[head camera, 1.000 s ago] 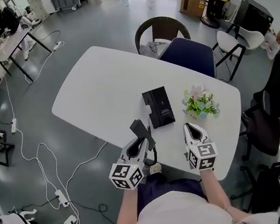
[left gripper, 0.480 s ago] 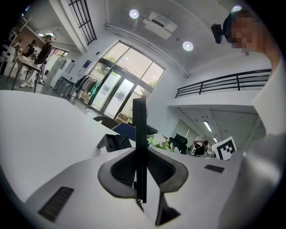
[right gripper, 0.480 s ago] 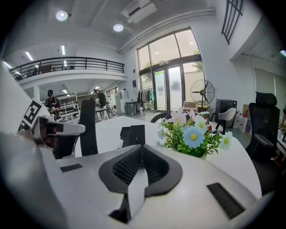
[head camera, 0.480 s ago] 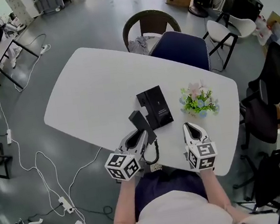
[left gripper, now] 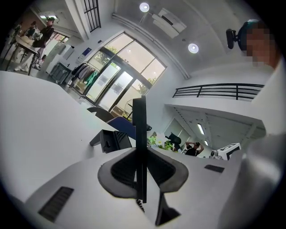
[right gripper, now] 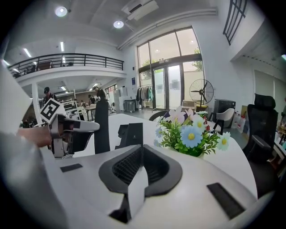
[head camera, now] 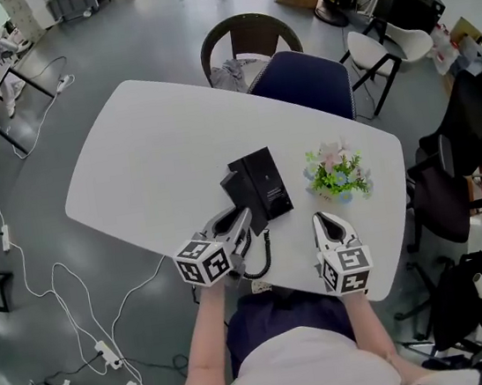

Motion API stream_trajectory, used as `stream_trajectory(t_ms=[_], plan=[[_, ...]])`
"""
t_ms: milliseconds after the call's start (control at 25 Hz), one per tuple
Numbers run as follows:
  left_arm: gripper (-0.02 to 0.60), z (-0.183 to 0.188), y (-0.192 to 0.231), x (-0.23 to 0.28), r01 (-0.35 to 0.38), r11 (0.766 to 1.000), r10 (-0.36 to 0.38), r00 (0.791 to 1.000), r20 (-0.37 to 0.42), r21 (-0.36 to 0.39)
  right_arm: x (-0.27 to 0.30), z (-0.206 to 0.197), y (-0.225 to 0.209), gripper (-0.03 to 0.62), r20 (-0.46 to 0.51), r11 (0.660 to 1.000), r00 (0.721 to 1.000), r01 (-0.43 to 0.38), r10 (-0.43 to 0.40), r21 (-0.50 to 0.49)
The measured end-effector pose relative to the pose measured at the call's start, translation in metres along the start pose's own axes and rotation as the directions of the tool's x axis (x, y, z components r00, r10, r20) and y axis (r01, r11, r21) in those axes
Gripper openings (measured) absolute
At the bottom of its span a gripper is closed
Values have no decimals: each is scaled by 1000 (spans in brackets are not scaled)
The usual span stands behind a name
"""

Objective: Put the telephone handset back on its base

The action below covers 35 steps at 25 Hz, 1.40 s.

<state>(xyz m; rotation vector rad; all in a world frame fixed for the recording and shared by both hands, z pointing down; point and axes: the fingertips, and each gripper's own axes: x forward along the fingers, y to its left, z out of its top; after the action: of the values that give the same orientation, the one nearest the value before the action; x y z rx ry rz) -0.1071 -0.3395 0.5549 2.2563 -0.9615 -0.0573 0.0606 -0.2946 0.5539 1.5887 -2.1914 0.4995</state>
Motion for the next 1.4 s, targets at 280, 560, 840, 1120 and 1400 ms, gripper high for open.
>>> stream_trajectory(t_ms=[280, 560, 840, 1120, 1400], plan=[[78, -10, 19, 19, 52, 994, -59, 995, -78, -98, 8, 3, 0, 37, -7, 1000, 1000, 1, -1, -2], [78, -20, 35, 33, 73, 975, -97, 989, -107, -211, 15, 6, -3, 37, -10, 1000, 1000, -1, 1, 13], [78, -21, 45, 44, 128, 959, -172, 972, -161, -252, 18, 2, -3, 37, -25, 1000, 1000, 4, -3, 28], [77, -24, 53, 57, 149, 949, -219, 946, -238, -277, 19, -2, -6, 37, -38, 999, 999, 16, -15, 32], [78, -33, 54, 60, 155, 925, -253, 932, -258, -347, 18, -4, -9, 37, -45, 999, 999, 30, -28, 42]])
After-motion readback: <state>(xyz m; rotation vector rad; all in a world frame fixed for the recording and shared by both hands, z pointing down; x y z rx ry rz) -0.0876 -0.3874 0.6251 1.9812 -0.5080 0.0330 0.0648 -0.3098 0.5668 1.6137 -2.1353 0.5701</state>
